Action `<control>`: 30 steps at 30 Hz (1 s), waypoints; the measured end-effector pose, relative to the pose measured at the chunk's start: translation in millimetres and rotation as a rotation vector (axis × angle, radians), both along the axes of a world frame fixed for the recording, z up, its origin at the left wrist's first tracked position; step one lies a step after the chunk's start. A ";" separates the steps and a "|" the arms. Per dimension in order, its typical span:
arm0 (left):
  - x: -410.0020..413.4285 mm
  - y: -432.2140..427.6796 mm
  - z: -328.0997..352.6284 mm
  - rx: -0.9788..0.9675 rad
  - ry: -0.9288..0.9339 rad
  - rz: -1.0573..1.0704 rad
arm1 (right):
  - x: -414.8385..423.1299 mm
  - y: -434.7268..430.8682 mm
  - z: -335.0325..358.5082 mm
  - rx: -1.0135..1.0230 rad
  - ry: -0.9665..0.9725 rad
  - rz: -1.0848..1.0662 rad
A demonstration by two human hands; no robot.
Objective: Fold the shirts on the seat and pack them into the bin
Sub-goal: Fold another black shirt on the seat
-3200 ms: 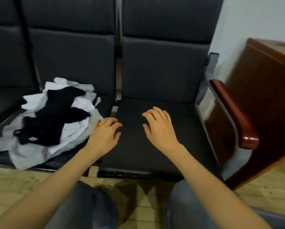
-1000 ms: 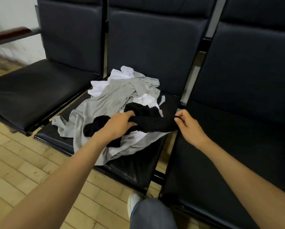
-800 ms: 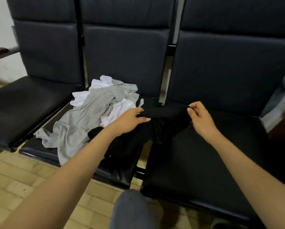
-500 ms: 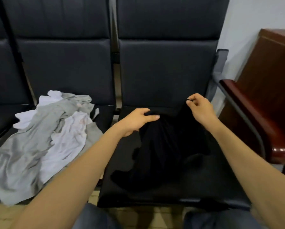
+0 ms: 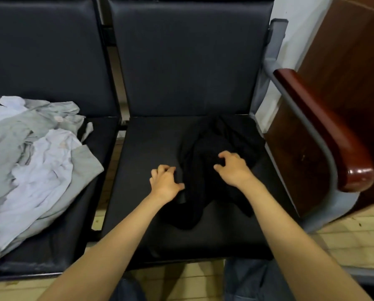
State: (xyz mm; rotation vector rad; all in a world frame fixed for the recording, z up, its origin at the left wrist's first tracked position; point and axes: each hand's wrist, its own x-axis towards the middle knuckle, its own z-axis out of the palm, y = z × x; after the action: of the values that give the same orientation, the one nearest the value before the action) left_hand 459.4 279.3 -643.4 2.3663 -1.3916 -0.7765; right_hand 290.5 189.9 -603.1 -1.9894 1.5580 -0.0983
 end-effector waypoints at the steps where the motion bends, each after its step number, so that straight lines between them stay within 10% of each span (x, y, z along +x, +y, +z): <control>1: -6.1 -1.8 -2.1 -0.016 -0.027 0.006 | -1.8 10.3 -9.4 0.015 0.020 0.018; 6: -25.3 -19.4 -2.9 -0.092 0.142 0.025 | -13.3 32.3 -38.0 -0.069 0.046 0.066; 13: -11.6 2.2 16.3 -0.409 0.866 0.079 | -20.3 10.8 -38.7 -0.155 -0.056 0.050; 18: 27.1 27.8 34.7 -0.615 0.517 0.150 | -16.1 5.3 -40.4 -0.189 -0.056 -0.008; 23: 62.6 44.8 16.6 -0.332 -0.049 0.061 | -12.3 14.6 -42.7 -0.364 0.058 -0.039; 27: 58.7 47.0 3.9 -0.324 0.031 0.155 | 13.1 56.0 -27.3 -0.354 -0.156 0.072; 30: 56.8 46.8 0.9 -0.156 0.042 0.232 | 33.8 96.1 -35.9 -0.250 0.106 0.329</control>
State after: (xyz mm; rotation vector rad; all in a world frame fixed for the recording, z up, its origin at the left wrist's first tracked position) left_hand 516.2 326.1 -642.5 2.3222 -1.0929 -0.6256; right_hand 324.3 286.1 -639.0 -2.4576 1.3104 -0.0584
